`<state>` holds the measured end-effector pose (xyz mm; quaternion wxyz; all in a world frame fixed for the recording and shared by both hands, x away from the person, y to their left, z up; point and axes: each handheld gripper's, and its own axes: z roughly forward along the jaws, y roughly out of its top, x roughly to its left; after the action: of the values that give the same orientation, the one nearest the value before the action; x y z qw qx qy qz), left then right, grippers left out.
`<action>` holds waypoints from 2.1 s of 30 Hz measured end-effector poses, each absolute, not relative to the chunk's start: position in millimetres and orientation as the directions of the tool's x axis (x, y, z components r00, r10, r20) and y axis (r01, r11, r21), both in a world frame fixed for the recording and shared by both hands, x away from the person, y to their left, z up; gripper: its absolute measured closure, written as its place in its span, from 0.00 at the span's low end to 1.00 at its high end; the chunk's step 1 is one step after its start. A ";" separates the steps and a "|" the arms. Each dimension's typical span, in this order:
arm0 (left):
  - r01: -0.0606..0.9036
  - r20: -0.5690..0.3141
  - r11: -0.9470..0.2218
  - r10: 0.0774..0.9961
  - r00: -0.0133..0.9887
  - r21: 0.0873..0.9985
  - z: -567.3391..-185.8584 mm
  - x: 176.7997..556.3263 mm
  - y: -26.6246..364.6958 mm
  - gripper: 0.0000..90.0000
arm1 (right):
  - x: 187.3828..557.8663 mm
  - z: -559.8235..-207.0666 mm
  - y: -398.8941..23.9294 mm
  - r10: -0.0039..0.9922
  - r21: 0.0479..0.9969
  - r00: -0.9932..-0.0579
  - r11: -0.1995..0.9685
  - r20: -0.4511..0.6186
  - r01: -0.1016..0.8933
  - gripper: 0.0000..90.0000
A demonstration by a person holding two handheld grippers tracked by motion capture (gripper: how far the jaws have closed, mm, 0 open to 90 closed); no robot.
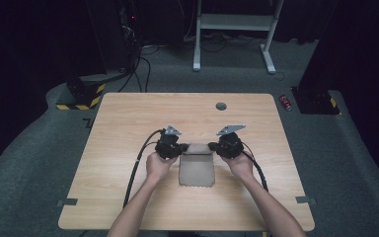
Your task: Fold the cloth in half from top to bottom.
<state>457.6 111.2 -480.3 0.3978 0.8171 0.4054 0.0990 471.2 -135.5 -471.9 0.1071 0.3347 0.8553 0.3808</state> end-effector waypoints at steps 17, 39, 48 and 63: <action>0.571 -0.157 -0.374 0.722 0.674 0.731 -483.9 449.6 110.8 0.99 | 462.4 -476.2 -137.4 0.647 0.717 -0.760 0.497 0.069 0.488 0.98; 0.559 -0.150 -0.388 0.709 0.689 0.733 -482.9 434.5 111.7 0.98 | 450.9 -479.7 -138.8 0.624 0.719 -0.778 0.510 0.070 0.473 0.98; 0.563 -0.160 -0.386 0.705 0.691 0.731 -487.4 428.8 112.7 0.98 | 444.2 -480.9 -141.4 0.610 0.727 -0.789 0.509 0.072 0.460 0.98; 0.561 -0.166 -0.385 0.698 0.697 0.733 -490.9 421.6 116.6 0.98 | 434.7 -483.9 -140.6 0.596 0.731 -0.799 0.511 0.078 0.452 0.98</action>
<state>421.6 116.6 -490.9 0.4039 0.8279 0.3799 0.0848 434.7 -140.6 -483.9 0.0919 0.3031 0.8642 0.3909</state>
